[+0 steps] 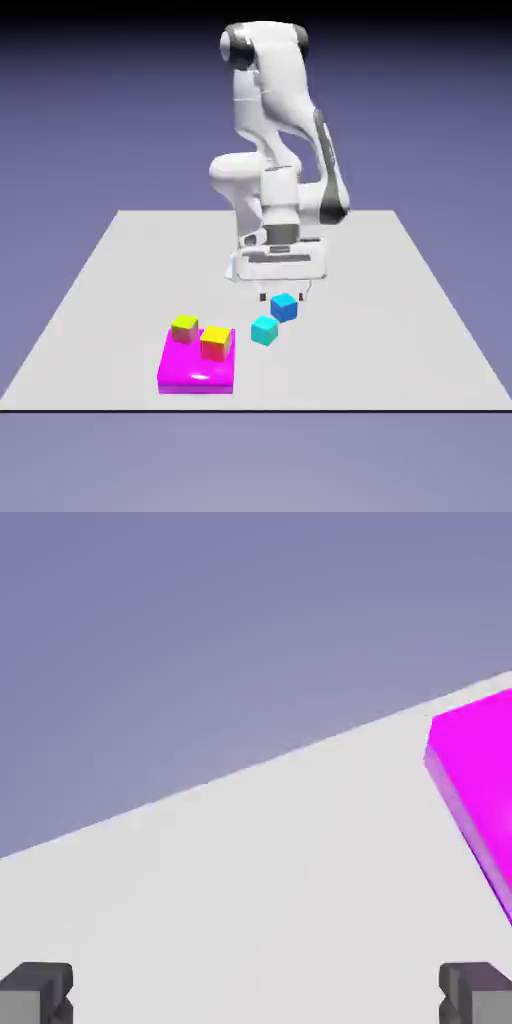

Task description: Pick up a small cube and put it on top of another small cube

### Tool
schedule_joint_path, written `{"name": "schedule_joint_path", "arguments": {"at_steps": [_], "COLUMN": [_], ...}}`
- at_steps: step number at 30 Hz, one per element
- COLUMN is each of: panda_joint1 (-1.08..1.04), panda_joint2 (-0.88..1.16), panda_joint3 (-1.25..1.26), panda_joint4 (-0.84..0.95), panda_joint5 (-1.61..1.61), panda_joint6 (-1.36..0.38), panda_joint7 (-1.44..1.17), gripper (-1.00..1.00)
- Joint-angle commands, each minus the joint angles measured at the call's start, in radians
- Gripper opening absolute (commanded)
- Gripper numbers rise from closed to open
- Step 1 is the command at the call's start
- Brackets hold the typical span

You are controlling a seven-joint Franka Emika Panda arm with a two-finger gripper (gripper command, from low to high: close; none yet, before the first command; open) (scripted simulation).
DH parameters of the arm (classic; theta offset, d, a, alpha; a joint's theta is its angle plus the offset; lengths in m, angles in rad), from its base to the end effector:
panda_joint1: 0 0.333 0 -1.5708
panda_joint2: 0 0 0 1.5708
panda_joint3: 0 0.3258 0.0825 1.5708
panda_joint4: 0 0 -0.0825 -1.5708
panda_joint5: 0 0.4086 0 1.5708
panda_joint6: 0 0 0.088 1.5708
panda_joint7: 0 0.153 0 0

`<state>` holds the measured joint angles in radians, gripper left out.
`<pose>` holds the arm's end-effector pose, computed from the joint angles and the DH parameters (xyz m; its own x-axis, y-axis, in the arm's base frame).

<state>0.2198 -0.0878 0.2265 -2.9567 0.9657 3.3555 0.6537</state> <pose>0.3527 0.0572 0.1868 0.3308 -0.9290 0.1660 -0.8433 -0.3699 -0.3898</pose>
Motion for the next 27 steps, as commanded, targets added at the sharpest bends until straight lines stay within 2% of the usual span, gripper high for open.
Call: {"name": "schedule_joint_path", "arguments": {"at_steps": [1,10,24,25,27], "panda_joint1": [0.01,0.077,-0.135,-0.135,-0.12], "panda_joint2": [0.022,0.177,0.54,0.54,0.514], "panda_joint3": [0.01,0.083,0.074,0.074,0.075], "panda_joint4": [-0.007,-0.054,-0.022,-0.022,-0.024], "panda_joint5": [0.044,0.355,-0.253,-0.253,-0.209], "panda_joint6": [0.014,0.117,0.388,0.388,0.368], "panda_joint7": [-0.004,-0.032,0.376,0.376,0.347], "gripper": [0.0,0.0,0.0,-1.0,-1.0]}}
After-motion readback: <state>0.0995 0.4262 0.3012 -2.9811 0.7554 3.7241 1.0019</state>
